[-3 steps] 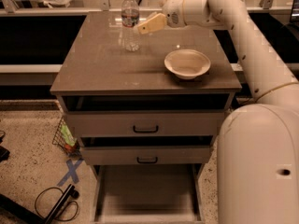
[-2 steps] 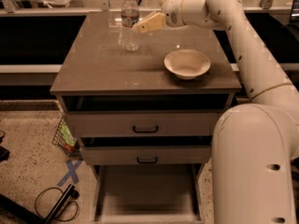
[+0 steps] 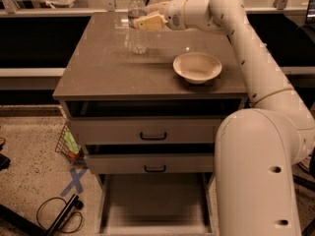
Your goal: Place water bottle into bottom drawer
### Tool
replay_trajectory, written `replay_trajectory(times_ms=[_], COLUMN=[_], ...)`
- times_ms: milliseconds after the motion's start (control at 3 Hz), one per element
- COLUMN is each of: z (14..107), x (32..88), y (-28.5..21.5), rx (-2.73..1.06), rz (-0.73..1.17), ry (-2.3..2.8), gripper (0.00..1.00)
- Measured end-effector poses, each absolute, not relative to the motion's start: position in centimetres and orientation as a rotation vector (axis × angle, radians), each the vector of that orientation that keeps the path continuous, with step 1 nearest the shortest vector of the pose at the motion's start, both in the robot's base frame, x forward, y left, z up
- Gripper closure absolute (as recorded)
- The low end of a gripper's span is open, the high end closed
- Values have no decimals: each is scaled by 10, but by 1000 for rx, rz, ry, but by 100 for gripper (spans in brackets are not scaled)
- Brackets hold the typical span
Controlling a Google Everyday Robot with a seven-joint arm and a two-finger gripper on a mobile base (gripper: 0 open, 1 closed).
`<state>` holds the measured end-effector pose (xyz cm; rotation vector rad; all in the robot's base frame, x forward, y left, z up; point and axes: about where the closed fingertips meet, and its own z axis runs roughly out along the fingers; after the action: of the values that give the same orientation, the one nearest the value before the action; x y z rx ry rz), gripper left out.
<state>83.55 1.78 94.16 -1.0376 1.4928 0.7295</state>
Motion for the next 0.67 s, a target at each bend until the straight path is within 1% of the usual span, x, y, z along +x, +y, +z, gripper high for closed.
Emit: replay_trajectory(times_ms=[333,667], z=[939,938], x=[836,836], y=[24,27], rx=[-1042,-1044], rz=[740,744], ry=[1491,1490], gripper=[38,16])
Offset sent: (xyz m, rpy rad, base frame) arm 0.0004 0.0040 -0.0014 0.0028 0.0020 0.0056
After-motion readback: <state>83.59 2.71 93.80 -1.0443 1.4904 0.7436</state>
